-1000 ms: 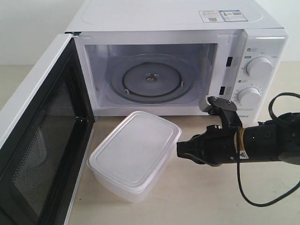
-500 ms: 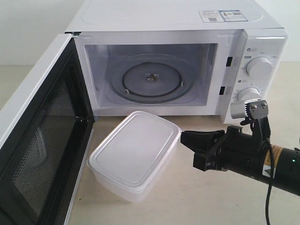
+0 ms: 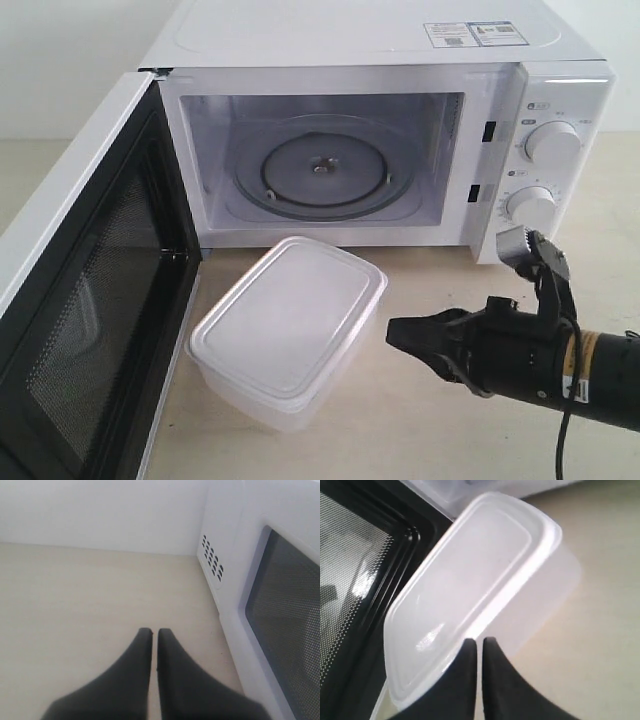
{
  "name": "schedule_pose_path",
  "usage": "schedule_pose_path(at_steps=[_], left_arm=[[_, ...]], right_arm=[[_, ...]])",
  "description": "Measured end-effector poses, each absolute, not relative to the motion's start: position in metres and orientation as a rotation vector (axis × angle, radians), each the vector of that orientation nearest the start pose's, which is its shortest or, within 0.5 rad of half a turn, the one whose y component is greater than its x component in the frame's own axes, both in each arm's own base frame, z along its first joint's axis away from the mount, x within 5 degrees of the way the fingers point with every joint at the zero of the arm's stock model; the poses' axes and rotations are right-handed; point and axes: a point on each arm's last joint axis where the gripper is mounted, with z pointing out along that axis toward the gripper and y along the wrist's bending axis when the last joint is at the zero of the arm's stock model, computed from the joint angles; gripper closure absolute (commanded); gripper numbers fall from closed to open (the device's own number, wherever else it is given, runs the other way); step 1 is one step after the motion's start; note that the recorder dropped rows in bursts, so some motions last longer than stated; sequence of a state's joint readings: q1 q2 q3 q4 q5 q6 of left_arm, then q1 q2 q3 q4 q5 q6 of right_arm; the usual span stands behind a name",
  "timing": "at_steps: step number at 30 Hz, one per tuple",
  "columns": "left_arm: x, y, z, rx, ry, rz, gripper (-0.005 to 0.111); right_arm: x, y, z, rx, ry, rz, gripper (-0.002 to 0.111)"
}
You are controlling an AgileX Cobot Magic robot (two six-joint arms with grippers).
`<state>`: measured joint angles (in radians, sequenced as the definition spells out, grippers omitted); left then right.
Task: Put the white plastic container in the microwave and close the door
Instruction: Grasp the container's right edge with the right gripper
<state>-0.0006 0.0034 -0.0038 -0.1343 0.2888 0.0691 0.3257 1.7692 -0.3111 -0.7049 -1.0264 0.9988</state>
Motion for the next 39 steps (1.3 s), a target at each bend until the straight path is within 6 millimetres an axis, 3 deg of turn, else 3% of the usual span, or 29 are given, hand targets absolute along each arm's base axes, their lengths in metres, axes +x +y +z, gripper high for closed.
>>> schedule_pose_path(at_steps=[8,11,15,18,28,39], left_arm=[[0.055,-0.004,0.188,-0.025,1.770,-0.077,0.102],[0.055,-0.004,0.188,-0.025,1.770,-0.077,0.102],[0.055,-0.004,0.188,-0.025,1.770,-0.077,0.102],[0.055,-0.004,0.188,-0.025,1.770,-0.077,0.102],[0.055,-0.004,0.188,-0.025,1.770,-0.077,0.102],[0.055,-0.004,0.188,-0.025,1.770,-0.077,0.102]], right_arm=[[0.203,0.122,0.113,0.163,2.259,1.255,0.106],[0.198,0.129,0.112,0.155,2.288,1.275,0.094],[0.197,0.147,0.113,0.101,2.324,1.278,0.069],[0.201,0.153,0.115,0.149,2.324,1.259,0.059],[0.213,0.158,0.119,0.379,2.309,1.293,0.060],[0.226,0.176,0.124,0.369,2.390,1.227,0.060]])
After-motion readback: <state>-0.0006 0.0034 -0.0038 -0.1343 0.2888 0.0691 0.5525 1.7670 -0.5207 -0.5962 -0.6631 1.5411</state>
